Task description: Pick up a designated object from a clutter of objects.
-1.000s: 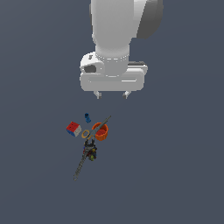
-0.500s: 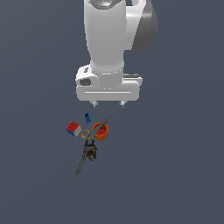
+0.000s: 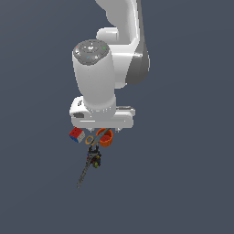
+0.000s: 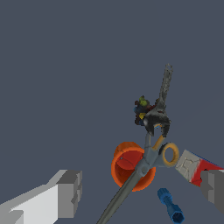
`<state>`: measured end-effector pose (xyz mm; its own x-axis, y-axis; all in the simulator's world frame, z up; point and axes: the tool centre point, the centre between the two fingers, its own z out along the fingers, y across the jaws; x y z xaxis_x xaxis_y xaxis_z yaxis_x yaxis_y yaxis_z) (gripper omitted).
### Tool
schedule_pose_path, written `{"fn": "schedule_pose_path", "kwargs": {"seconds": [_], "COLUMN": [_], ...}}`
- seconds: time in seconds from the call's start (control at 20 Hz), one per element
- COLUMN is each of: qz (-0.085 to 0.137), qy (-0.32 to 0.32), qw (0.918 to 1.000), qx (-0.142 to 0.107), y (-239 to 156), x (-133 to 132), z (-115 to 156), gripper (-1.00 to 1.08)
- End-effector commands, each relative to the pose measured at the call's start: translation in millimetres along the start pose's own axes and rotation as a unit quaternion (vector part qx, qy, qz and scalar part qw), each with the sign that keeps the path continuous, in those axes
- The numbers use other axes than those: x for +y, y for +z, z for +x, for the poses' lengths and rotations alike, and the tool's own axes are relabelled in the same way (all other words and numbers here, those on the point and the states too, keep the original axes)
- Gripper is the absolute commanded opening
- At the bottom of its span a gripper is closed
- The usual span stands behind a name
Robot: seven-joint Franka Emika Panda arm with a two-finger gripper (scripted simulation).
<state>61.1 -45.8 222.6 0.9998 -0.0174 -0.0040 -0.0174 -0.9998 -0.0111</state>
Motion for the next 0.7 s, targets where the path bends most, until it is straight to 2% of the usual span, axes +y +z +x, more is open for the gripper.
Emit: {"fn": "schedule_pose_path", "kwargs": {"seconds": [0.0, 0.3, 0.65], "qz": [0.000, -0.001, -0.004], "qy": [0.004, 0.011, 0.017], "qw": [1.0000, 0.9999, 0.9998], "qx": [0.000, 0.001, 0.002], "y": [22, 76, 120], "x": [12, 38, 60], "z": [11, 31, 42], "gripper": [1.00, 1.00, 1.00]}}
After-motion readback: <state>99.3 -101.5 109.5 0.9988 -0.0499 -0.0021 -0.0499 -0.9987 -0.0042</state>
